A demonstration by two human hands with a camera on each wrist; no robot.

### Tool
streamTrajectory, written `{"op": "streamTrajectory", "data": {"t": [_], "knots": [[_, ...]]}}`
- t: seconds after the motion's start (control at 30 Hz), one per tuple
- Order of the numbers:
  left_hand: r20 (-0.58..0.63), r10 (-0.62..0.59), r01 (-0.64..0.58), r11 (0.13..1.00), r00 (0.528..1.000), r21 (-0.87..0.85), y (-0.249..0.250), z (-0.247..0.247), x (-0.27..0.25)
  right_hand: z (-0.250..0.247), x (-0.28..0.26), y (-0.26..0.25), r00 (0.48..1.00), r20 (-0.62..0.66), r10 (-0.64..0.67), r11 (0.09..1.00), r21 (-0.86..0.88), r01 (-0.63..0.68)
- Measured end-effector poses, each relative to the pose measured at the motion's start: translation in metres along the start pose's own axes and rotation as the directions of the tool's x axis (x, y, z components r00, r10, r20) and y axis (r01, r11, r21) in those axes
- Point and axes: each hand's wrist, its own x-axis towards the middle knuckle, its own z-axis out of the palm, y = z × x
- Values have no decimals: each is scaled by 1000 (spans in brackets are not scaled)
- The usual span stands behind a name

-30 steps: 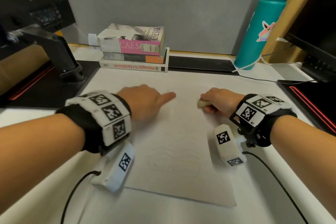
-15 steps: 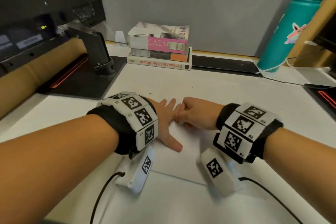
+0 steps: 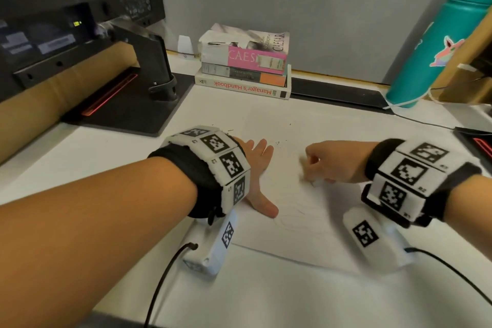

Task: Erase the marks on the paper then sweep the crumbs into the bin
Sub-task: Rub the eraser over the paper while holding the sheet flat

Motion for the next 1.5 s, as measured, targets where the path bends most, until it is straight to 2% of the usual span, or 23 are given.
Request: {"op": "streamTrajectory", "data": {"t": [0.07,0.17,0.23,0.3,0.37,0.43,0.5,0.53,0.6,0.63,0.7,0.8,0.87,0.9,0.97,1.03,1.13,1.2,1.27,1.3,1.33,1.43,1.5], "knots": [[4,0,0,1000,1000,6,3,-2,-1,1,4,-5,999,-23,-46,998,-35,45],[2,-14,14,1000,1000,14,3,1,-2,12,6,-9,998,20,-62,953,299,53],[7,-11,11,1000,1000,24,3,-1,-3,13,-1,8,998,55,-33,925,379,10],[10,-11,11,1000,1000,19,3,-3,-4,3,-4,21,997,70,34,980,194,-47],[19,-11,11,1000,1000,22,5,-5,-5,-2,-1,19,999,9,34,999,-27,-33],[34,-27,26,999,999,29,7,-5,-4,5,7,3,998,-31,-47,998,44,49],[41,-41,40,999,998,34,6,-3,-4,12,7,-2,998,-26,-57,973,222,61],[39,-42,40,998,998,39,6,-3,-4,14,4,3,999,-13,-52,968,244,54],[30,-34,33,999,999,43,5,-3,-5,10,-2,14,1000,14,-16,994,109,14],[29,-32,31,999,999,36,5,-3,-6,5,-4,14,1000,9,4,999,-40,-4],[22,-28,27,999,999,24,6,-4,-6,1,-1,0,999,-27,-39,981,-193,34],[26,1,1,999,1000,-53,3,1,-4,14,7,-35,978,-24,-205,977,49,206],[22,-4,5,999,1000,-46,2,2,-3,20,7,-33,980,8,-200,955,224,193],[17,-12,12,1000,1000,-20,1,1,-3,19,4,-27,988,33,-151,961,240,139],[8,-12,12,1000,1000,4,1,1,-2,10,2,-18,997,48,-52,997,55,50],[-1,1,-1,1000,1000,-7,0,2,1,5,4,-25,998,30,-64,989,-134,67],[-4,25,-25,997,1000,-69,-2,6,2,15,9,-40,981,16,-194,978,76,192],[-6,3,-3,1000,1000,-30,-1,6,1,17,5,-34,988,62,-141,980,149,131],[-21,-7,8,1000,1000,7,-1,5,1,6,5,-24,998,56,-38,998,-44,40],[-24,-5,6,1000,1000,14,-1,5,2,1,5,-21,1000,18,-12,987,-163,15],[-26,-4,4,1000,1000,15,0,4,3,0,5,-22,999,-13,-33,981,-190,30],[-28,-4,4,1000,1000,-10,0,7,4,15,4,-33,984,-9,-176,981,83,176],[-24,-11,11,1000,1000,13,2,6,2,24,-4,-26,989,9,-149,971,191,144]]}}
